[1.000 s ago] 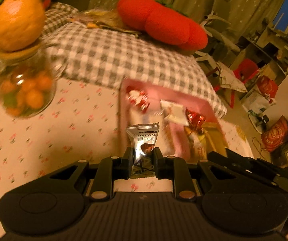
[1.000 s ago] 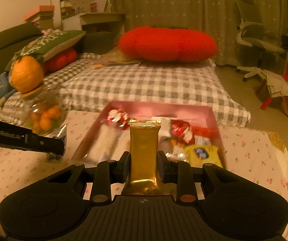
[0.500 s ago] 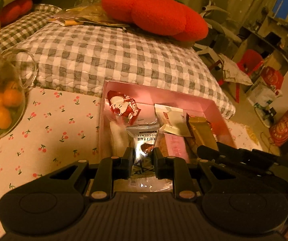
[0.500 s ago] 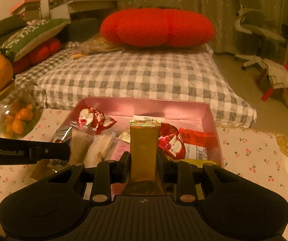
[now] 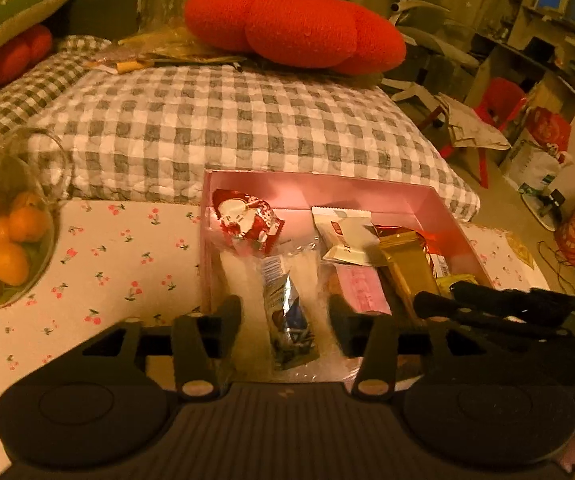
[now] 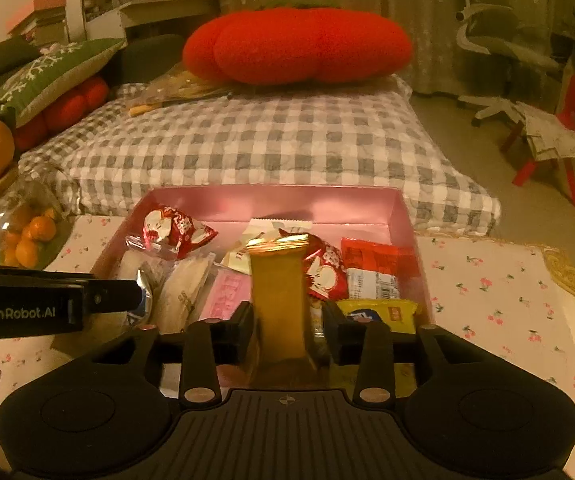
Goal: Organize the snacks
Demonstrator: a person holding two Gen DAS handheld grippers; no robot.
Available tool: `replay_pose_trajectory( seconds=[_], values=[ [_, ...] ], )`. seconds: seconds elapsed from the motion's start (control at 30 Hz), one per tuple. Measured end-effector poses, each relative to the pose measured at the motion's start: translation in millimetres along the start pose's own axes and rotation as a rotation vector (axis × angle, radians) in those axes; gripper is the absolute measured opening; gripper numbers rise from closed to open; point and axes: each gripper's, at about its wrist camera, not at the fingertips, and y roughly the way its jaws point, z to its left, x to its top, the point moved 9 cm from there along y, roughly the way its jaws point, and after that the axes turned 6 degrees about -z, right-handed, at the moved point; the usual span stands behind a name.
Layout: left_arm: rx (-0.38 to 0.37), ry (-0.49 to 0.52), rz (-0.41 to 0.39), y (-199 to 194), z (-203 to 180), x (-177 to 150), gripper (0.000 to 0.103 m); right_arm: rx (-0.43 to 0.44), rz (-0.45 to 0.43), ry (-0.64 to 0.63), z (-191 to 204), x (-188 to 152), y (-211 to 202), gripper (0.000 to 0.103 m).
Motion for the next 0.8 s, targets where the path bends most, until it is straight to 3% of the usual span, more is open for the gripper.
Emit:
replay_pose_trajectory(
  seconds=[0.03, 0.2, 0.4, 0.8],
  values=[
    [0.004, 0.004, -0.005, -3, 0, -1, 0.061, -0.003, -0.004, 0.001, -1, 1, -5, 0.047],
    [0.032, 0.011, 0.013, -26, 2, -8, 0.075, -0.026, -0.016, 0.007, 0, 4, -32, 0.065],
    [0.068, 0.019, 0.03, -58, 3, -18, 0.092, -0.046, -0.014, 0.015, 5, 0, -65, 0.074],
    [0.115, -0.007, 0.034, -92, 3, -39, 0.102, -0.153, 0.017, -0.028, 1, -14, -111, 0.089]
  ],
)
